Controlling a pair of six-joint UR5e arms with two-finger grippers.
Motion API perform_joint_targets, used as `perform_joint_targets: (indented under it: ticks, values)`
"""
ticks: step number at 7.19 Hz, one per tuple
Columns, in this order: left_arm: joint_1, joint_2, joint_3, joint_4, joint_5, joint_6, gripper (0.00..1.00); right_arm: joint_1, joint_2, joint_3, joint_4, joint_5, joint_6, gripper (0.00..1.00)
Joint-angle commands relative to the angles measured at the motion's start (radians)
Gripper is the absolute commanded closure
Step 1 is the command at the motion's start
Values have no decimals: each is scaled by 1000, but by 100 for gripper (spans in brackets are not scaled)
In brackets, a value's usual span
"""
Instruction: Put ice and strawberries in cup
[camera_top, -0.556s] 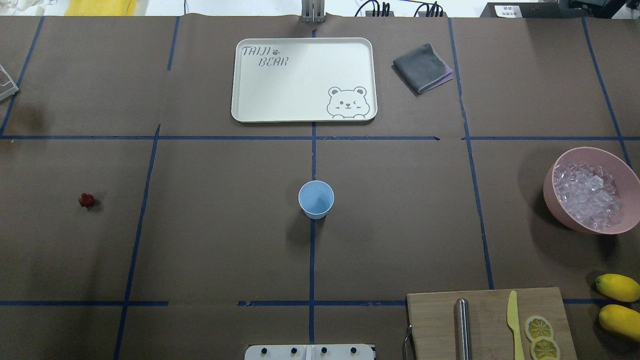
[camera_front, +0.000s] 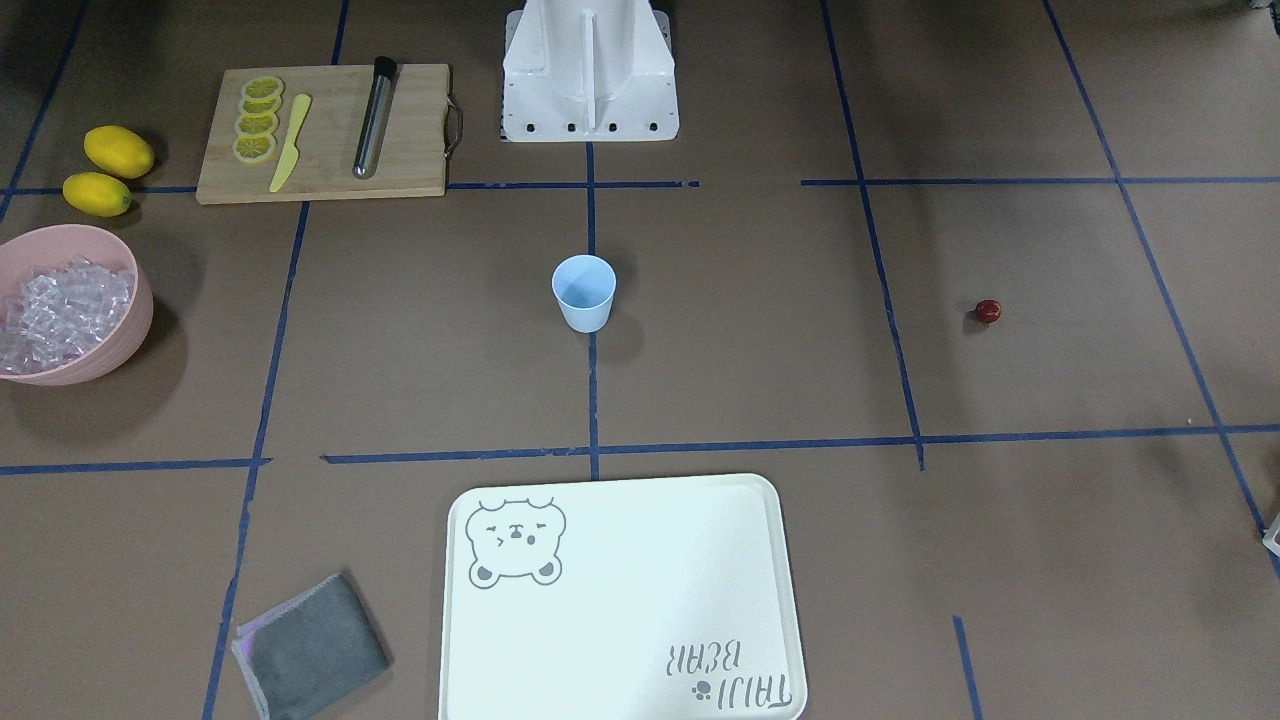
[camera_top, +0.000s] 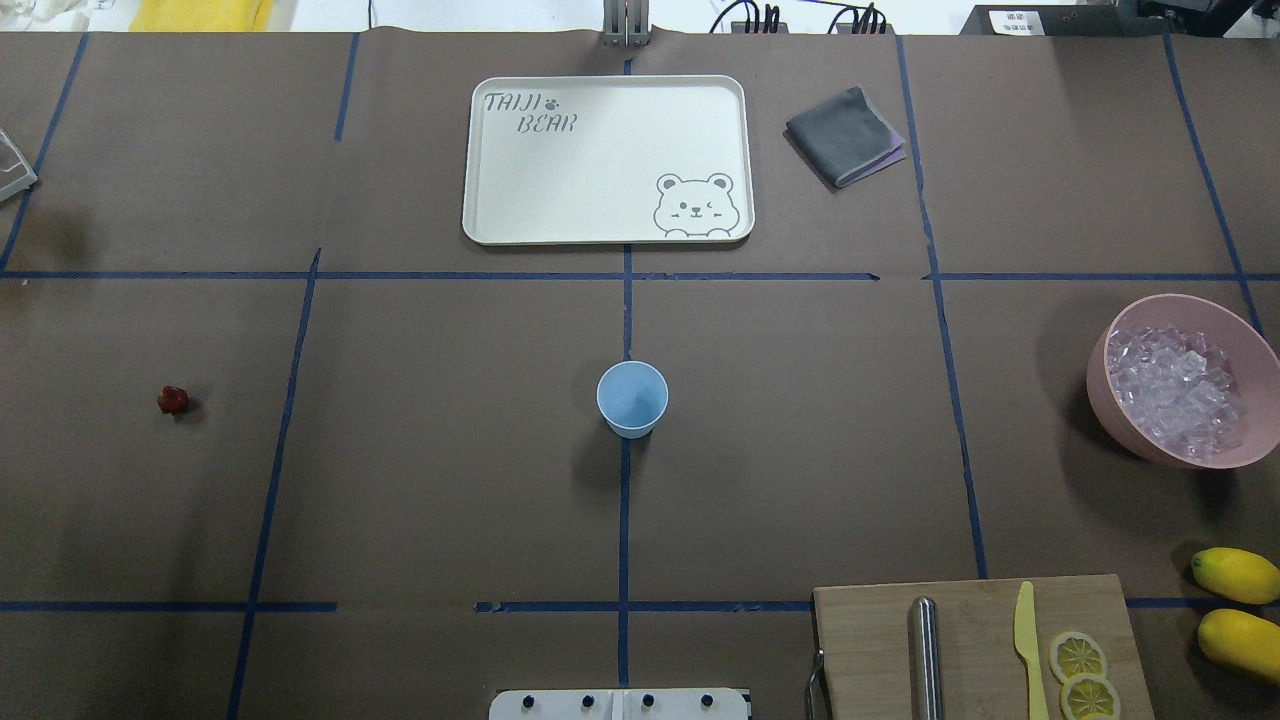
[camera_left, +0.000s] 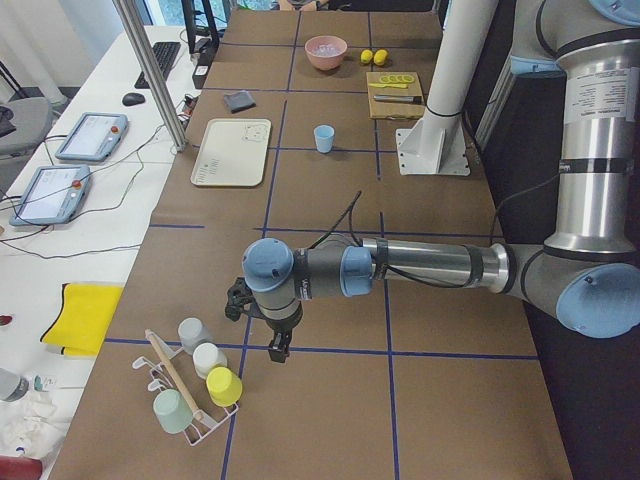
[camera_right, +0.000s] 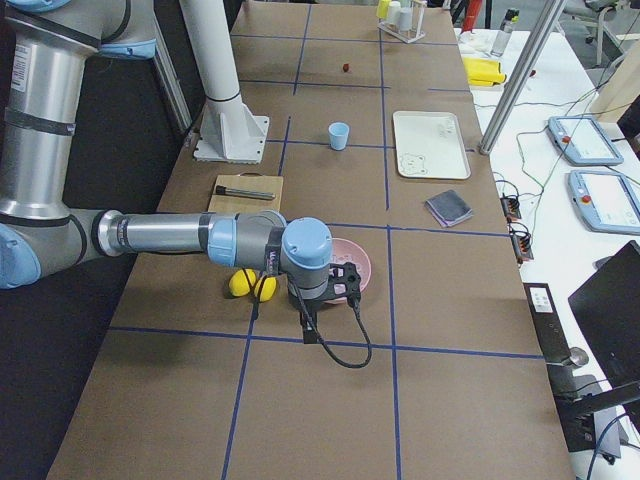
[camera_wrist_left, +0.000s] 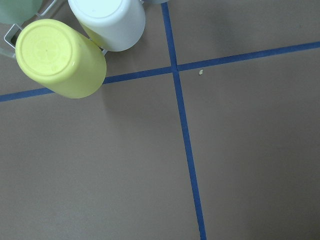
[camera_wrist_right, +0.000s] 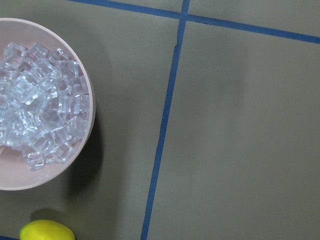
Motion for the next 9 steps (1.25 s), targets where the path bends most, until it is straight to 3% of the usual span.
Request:
perform_joint_targets:
  ticks: [1,3,6,9]
  values:
    - [0,1,0,0,-1,0,0,-4,23,13,9,4,-4,0]
    - [0,1,-2,0,-2,0,0,-18,22,10,215,7,4,0]
    - [0,1,-2,-2,-4,0,0,-189,77,22,245,5,68,0]
    - [2,2,-2,-2,-4,0,0,-343,74,17,389,4,275,0]
